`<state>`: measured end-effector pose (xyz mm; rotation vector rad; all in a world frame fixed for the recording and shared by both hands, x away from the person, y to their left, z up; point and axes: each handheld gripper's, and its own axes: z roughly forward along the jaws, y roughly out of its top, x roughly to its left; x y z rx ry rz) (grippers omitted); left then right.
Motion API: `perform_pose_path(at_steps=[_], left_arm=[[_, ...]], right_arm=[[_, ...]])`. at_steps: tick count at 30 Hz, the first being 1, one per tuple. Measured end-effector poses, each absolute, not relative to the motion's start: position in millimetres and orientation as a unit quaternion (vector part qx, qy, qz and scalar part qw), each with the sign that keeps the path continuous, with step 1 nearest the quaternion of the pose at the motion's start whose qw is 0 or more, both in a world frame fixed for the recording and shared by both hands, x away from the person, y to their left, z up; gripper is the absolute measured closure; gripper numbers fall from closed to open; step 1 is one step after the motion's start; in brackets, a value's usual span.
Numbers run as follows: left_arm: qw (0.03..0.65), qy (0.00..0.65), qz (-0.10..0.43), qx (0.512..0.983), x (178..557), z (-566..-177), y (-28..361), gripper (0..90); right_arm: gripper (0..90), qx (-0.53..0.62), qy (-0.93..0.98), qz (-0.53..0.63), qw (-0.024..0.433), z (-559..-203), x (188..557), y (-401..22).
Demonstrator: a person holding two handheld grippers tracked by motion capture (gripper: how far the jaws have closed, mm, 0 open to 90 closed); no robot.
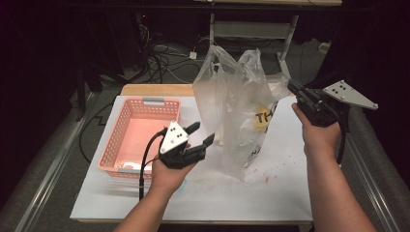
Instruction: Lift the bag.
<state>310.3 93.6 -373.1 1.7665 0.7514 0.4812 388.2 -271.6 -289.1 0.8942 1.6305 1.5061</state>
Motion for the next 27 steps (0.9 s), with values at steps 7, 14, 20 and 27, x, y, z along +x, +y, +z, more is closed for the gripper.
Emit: perform_pose_path(at_steps=[7, 14, 20, 27], left_arm=[[0.5, 0.304, 0.154, 0.796, 292.5, -441.6, 78.5, 26.6], [0.47, 0.306, 0.147, 0.815, 298.0, -472.1, 71.2, 21.0], [0.46, 0.317, 0.15, 0.816, 304.8, -479.3, 70.4, 13.2], [0.463, 0.33, 0.148, 0.809, 307.0, -482.2, 69.8, 0.0]], right_arm=[[90.0, 0.34, 0.636, 0.588, 0.367, -283.6, 380.6, -272.0], [89.0, 0.33, 0.64, 0.591, 0.362, -280.8, 374.7, -274.0], [77.7, 0.319, 0.642, 0.603, 0.349, -281.1, 363.1, -282.7], [58.4, 0.318, 0.668, 0.587, 0.328, -302.7, 354.6, -288.4]])
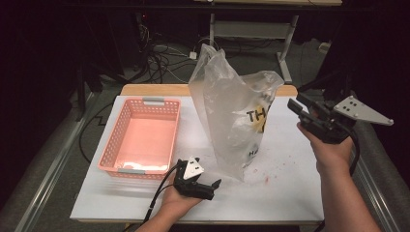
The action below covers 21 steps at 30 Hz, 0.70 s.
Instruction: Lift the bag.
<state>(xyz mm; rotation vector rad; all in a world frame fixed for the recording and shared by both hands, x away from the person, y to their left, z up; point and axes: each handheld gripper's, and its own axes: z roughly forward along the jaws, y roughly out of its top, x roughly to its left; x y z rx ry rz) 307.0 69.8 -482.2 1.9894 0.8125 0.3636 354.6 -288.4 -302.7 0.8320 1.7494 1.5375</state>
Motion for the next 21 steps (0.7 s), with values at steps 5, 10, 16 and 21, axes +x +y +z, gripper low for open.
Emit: perform_pose_path(at_steps=[5, 10, 16, 21], left_arm=[[0.465, 0.328, 0.147, 0.809, 306.8, -482.5, 70.1, 0.0], [0.468, 0.328, 0.146, 0.807, 306.4, -482.4, 70.7, 0.0], [0.47, 0.332, 0.142, 0.805, 307.2, -482.5, 71.3, 0.0], [0.472, 0.329, 0.142, 0.805, 307.2, -482.4, 71.4, 0.0]], right_arm=[[42.9, 0.32, 0.699, 0.564, 0.301, -335.7, 351.8, -281.1], [23.5, 0.328, 0.72, 0.545, 0.276, -372.2, 347.2, -272.9], [12.2, 0.344, 0.736, 0.525, 0.253, -412.6, 339.6, -271.0], [0.2, 0.371, 0.744, 0.503, 0.236, -441.3, 333.3, -273.1]])
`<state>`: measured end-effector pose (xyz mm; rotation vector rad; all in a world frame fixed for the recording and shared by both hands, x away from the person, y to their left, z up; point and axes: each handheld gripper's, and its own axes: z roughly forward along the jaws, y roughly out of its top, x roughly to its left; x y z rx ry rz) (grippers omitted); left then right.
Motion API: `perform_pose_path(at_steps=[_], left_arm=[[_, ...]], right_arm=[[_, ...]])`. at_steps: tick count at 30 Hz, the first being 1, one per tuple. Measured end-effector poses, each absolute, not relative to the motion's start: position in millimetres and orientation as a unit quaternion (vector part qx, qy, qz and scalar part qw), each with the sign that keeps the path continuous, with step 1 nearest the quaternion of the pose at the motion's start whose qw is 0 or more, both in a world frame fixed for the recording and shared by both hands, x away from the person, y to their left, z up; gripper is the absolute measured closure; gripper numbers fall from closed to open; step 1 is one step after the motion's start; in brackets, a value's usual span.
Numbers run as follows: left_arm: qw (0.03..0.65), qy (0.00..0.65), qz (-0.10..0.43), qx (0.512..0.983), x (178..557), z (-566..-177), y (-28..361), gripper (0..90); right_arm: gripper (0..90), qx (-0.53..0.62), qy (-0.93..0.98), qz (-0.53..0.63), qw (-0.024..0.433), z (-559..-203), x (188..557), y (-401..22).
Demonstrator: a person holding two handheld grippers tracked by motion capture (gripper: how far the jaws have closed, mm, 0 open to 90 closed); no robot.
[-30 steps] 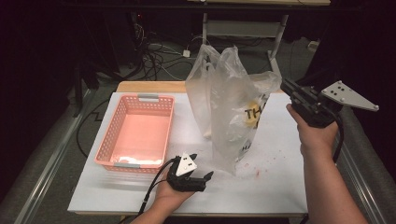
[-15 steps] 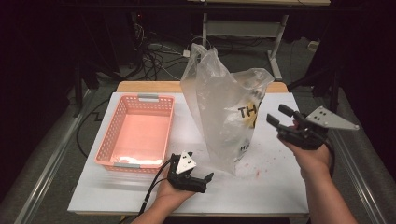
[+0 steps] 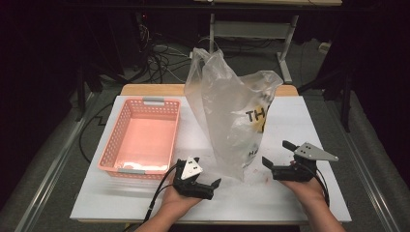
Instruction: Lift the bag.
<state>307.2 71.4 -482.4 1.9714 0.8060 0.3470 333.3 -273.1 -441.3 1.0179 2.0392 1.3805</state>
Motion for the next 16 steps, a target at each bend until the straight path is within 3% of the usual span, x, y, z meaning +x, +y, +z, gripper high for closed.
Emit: perform_pose_path(at_steps=[9, 16], left_arm=[[0.472, 0.324, 0.148, 0.807, 305.8, -482.4, 72.5, 0.0], [0.478, 0.329, 0.155, 0.8, 304.1, -482.8, 73.8, 0.0]], right_arm=[[0.1, 0.381, 0.763, 0.465, 0.237, -472.9, 311.6, -276.5], [0.1, 0.373, 0.758, 0.477, 0.242, -470.6, 311.5, -275.6]])
